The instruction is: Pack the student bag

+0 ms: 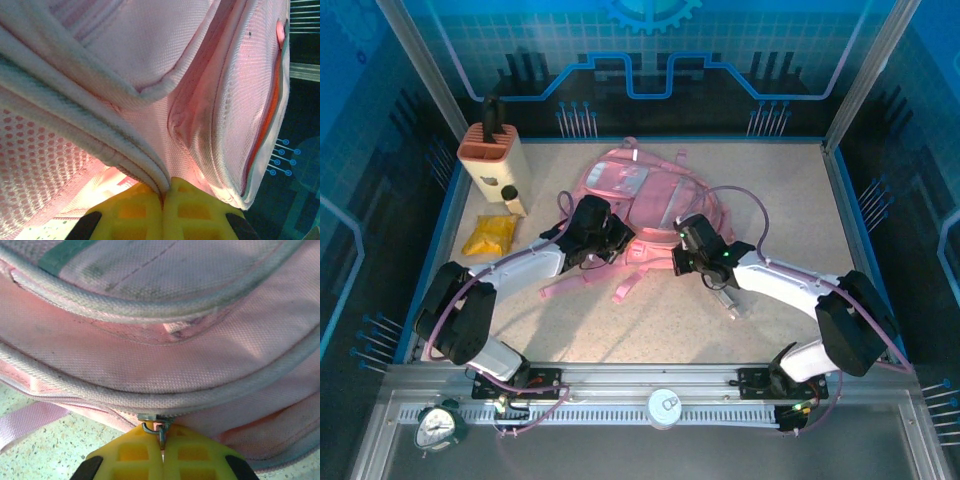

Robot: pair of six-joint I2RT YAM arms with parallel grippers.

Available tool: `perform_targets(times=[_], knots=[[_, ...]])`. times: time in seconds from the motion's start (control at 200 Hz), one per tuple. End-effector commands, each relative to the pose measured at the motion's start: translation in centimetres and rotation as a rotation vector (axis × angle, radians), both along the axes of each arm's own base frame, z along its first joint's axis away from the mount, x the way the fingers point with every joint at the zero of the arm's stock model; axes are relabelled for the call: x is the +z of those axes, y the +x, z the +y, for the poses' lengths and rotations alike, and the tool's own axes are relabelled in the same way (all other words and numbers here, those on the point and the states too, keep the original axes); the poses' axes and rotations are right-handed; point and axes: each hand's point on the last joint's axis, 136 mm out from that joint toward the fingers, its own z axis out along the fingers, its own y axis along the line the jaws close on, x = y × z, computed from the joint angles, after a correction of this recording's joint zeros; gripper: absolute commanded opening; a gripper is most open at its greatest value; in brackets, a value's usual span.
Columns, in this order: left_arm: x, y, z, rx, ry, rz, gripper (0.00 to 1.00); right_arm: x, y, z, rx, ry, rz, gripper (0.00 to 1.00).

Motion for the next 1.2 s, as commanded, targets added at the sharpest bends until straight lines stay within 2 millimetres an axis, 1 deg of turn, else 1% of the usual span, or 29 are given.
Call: perform_targets(times=[0.0, 0.015, 0.025, 0.04, 0.13, 0.19, 0.25, 0.34, 0.395, 0.47, 0.53, 0.585, 0.63, 0.7, 0.8, 0.86, 0.941, 1.011, 1.106, 1.196], knots=[[1.7, 1.3, 0.0, -0.035, 0.009, -0.060, 0.00, -1.2, 0.1, -1.3, 0.022, -0.075, 0.044, 0.02], [1.7, 1.4, -0.1, -0.038, 0.007, -0.062, 0.00, -1.4, 0.0, -1.3, 0.021, -0.079, 0.049, 0.04], [1.7, 1.4, -0.1, -0.039, 0.006, -0.061, 0.00, -0.6, 0.6, -1.0, 0.020, -0.066, 0.034, 0.05], [1.7, 1.4, -0.1, -0.041, 0.005, -0.062, 0.00, -0.3, 0.8, -0.8, 0.021, -0.061, 0.029, 0.08], [1.7, 1.4, -0.2, -0.041, 0.000, -0.061, 0.00, -0.2, 1.4, -0.5, 0.027, -0.059, 0.016, 0.15], [1.7, 1.4, -0.2, -0.043, 0.000, -0.062, 0.00, -0.3, 1.7, 0.0, 0.048, -0.045, 0.009, 0.21], [1.7, 1.4, -0.2, -0.042, 0.001, -0.061, 0.00, -0.4, 2.0, 0.5, 0.068, -0.037, 0.013, 0.23], [1.7, 1.4, -0.3, -0.044, -0.001, -0.060, 0.00, -0.5, 2.4, 0.5, 0.067, -0.051, 0.007, 0.25], [1.7, 1.5, -0.2, -0.042, -0.001, -0.062, 0.00, -0.6, 2.6, 0.4, 0.066, -0.057, 0.001, 0.23], [1.8, 1.5, -0.2, -0.041, 0.001, -0.065, 0.00, -0.5, 2.7, 0.4, 0.071, -0.060, -0.006, 0.16], [1.8, 1.5, -0.2, -0.046, 0.009, -0.067, 0.00, -0.2, 2.7, -0.1, 0.059, -0.072, -0.015, 0.13], [1.9, 1.5, -0.2, -0.056, 0.022, -0.069, 0.00, 0.3, 2.5, -0.5, 0.047, -0.082, -0.024, 0.05], [1.9, 1.5, -0.1, -0.070, 0.036, -0.073, 0.00, 0.7, 2.3, -0.9, 0.046, -0.087, -0.033, 0.00], [1.7, 1.5, 0.3, -0.090, 0.076, -0.067, 0.00, 1.1, 1.7, -1.3, 0.052, -0.095, -0.030, 0.00], [1.5, 2.0, 1.0, -0.095, 0.099, -0.070, 0.00, 1.0, -0.1, -0.8, 0.102, -0.133, -0.009, 0.00], [1.5, 2.5, 1.2, -0.093, 0.096, -0.073, 0.00, 0.7, -1.4, 0.1, 0.134, -0.101, 0.022, 0.00], [1.5, 3.5, 1.3, -0.101, 0.101, -0.074, 0.00, 0.6, -2.9, 2.2, 0.185, -0.022, 0.050, 0.00], [1.7, 4.4, 1.3, -0.115, 0.103, -0.080, 0.00, 0.7, -3.9, 4.0, 0.221, -0.023, 0.056, 0.00], [2.1, 5.8, 1.6, -0.126, 0.112, -0.103, 0.00, 1.1, -4.2, 5.9, 0.206, -0.011, 0.086, 0.00], [2.0, 6.5, 1.7, -0.154, 0.124, -0.113, 0.00, 1.1, -3.9, 7.8, 0.185, 0.050, 0.095, 0.00]])
